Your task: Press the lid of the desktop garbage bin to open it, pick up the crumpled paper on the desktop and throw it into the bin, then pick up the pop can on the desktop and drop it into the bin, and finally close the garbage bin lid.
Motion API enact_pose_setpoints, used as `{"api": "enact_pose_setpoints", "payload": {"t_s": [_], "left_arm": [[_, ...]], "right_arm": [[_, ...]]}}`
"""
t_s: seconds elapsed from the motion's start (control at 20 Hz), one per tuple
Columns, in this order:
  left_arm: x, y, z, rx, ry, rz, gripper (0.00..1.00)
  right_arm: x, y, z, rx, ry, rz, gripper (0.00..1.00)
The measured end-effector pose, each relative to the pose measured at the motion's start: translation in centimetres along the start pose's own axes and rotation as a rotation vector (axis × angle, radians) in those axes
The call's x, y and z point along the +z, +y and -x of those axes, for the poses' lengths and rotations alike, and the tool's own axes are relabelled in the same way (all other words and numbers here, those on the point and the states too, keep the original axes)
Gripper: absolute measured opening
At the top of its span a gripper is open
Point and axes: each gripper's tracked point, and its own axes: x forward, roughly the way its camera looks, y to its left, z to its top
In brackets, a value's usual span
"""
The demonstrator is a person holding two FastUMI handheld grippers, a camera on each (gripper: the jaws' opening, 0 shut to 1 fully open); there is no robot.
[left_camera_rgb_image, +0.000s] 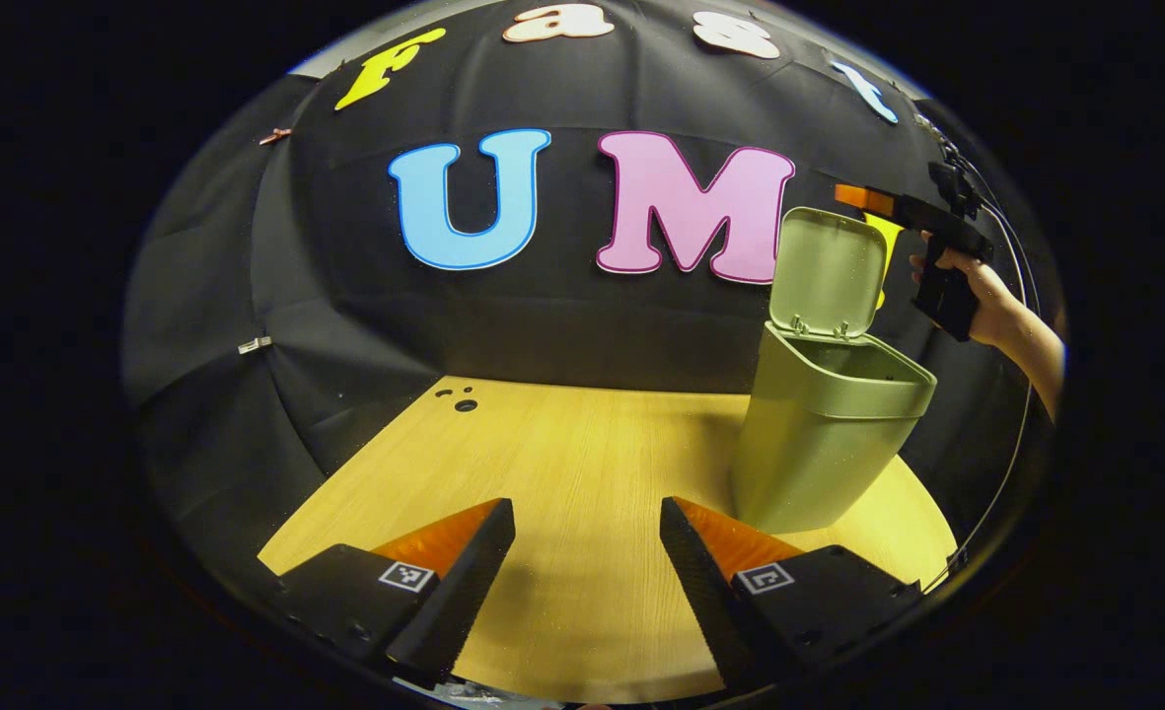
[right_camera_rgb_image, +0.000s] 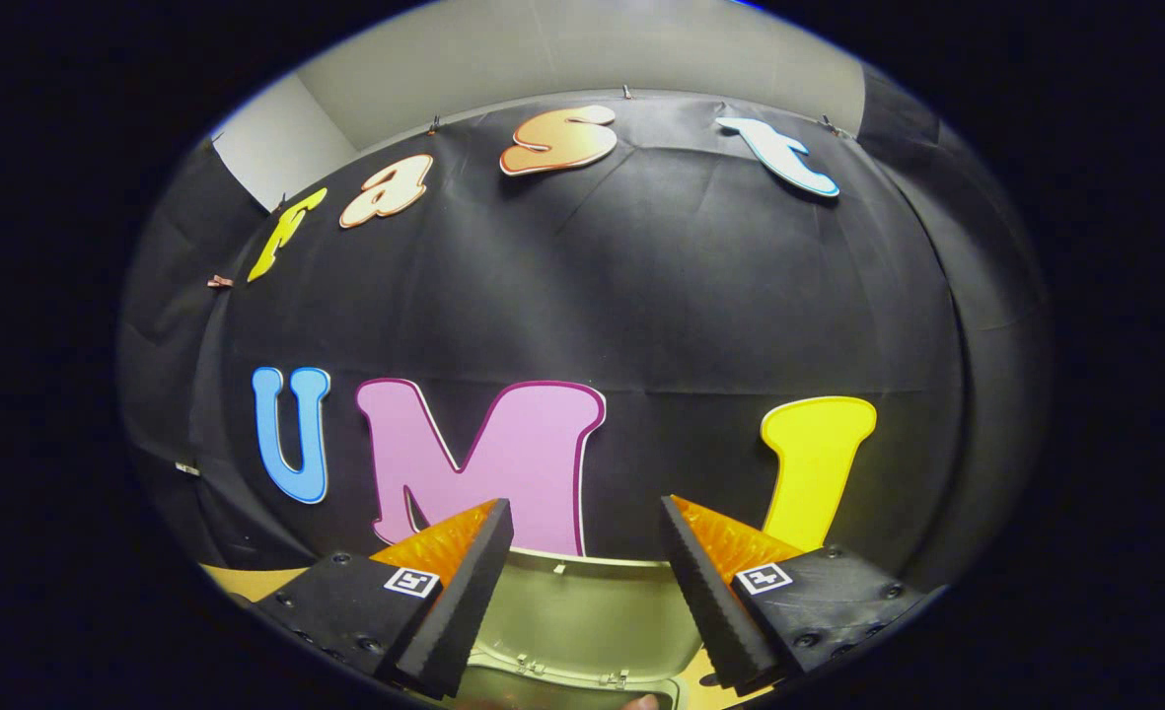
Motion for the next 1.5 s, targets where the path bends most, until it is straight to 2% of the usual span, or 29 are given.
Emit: {"api": "enact_pose_setpoints", "payload": {"t_s": [0.1,0.15,0.25,0.35,1.0,1.5], "left_arm": [[-0.1,0.3,0.1,0.005,0.005,0.005,0.95],[-0.2,0.5,0.1,0.007,0.005,0.007,0.95],[-0.2,0.7,0.1,0.012,0.005,0.005,0.96],[-0.1,0.8,-0.1,0.012,0.005,0.005,0.96],[0.2,-0.3,-1.1,-0.016,0.006,0.001,0.96],[0.6,-1.8,-1.8,-0.044,0.001,0.012,0.96]], "right_arm": [[-0.7,-0.5,-0.9,-0.029,0.019,-0.006,0.93],[-1.3,-0.8,-1.3,-0.042,0.038,-0.012,0.90],[-2.7,-0.9,-1.3,-0.046,0.086,-0.033,0.97],[-2.7,-0.8,-0.9,-0.039,0.089,-0.024,0.94],[-2.9,0.9,5.1,0.062,0.162,-0.023,0.94],[-4.9,1.9,9.7,0.134,0.232,-0.045,0.94]]}}
